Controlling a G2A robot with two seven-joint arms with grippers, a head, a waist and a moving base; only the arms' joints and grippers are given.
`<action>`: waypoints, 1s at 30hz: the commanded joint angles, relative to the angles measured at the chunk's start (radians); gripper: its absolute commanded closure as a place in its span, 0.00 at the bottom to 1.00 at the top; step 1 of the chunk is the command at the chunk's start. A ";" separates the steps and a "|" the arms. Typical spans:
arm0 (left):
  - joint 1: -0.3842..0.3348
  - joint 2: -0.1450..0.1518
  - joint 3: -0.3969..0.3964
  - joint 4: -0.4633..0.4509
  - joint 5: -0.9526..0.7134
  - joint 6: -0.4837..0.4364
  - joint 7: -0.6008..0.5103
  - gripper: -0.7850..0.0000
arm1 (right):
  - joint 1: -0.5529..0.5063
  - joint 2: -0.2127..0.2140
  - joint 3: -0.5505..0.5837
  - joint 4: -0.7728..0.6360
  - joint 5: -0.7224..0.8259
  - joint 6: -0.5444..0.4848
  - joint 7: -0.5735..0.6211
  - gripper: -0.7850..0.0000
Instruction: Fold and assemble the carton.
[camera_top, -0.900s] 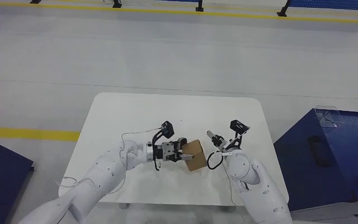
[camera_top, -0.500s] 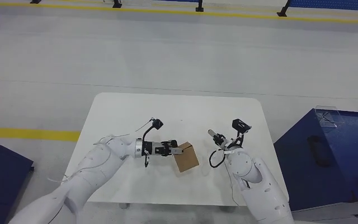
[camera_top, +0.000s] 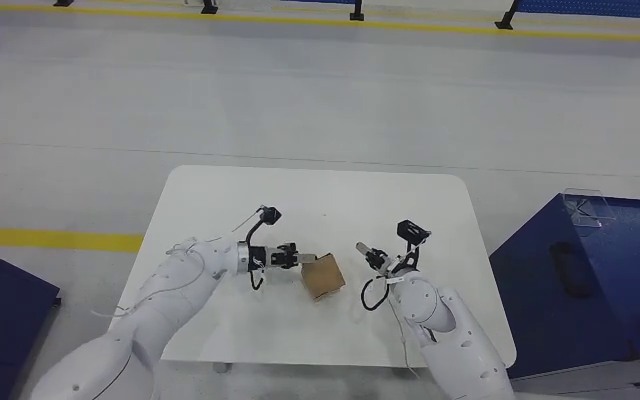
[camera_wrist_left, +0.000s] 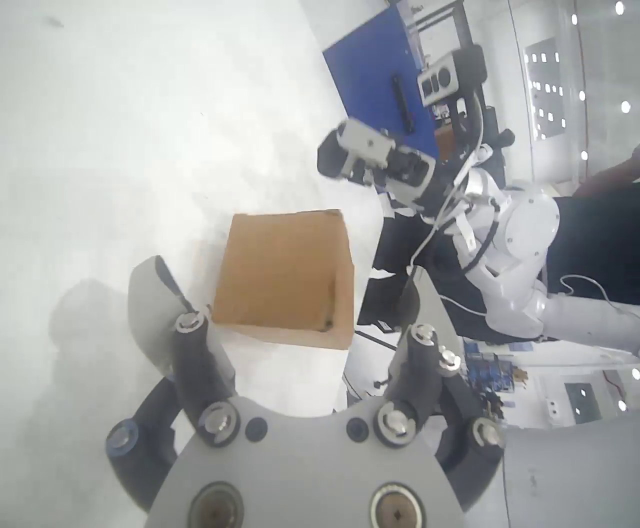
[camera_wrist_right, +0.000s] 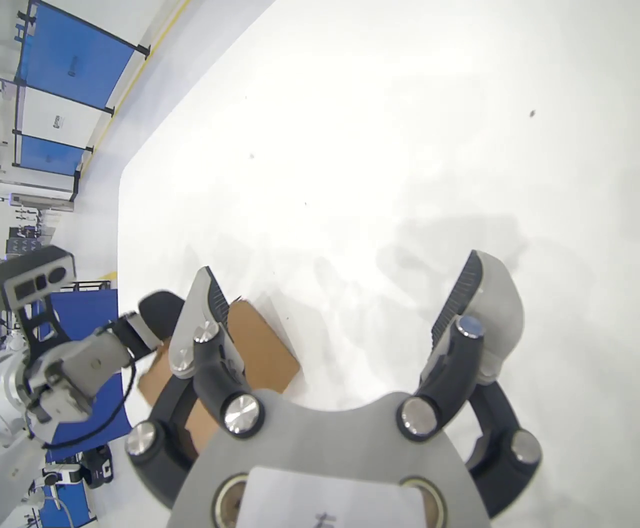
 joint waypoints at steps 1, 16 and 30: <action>-0.013 -0.001 0.005 0.021 0.078 0.002 0.102 0.00 | 0.005 -0.007 -0.027 0.006 0.015 0.023 0.007 0.00; 0.003 0.042 0.147 -0.317 1.182 0.274 1.160 1.00 | -0.014 -0.012 -0.005 -0.023 0.058 -0.031 -0.025 0.00; 0.098 0.139 0.047 -0.579 1.340 0.348 1.083 1.00 | 0.005 -0.009 0.082 0.002 0.126 -0.014 -0.052 0.00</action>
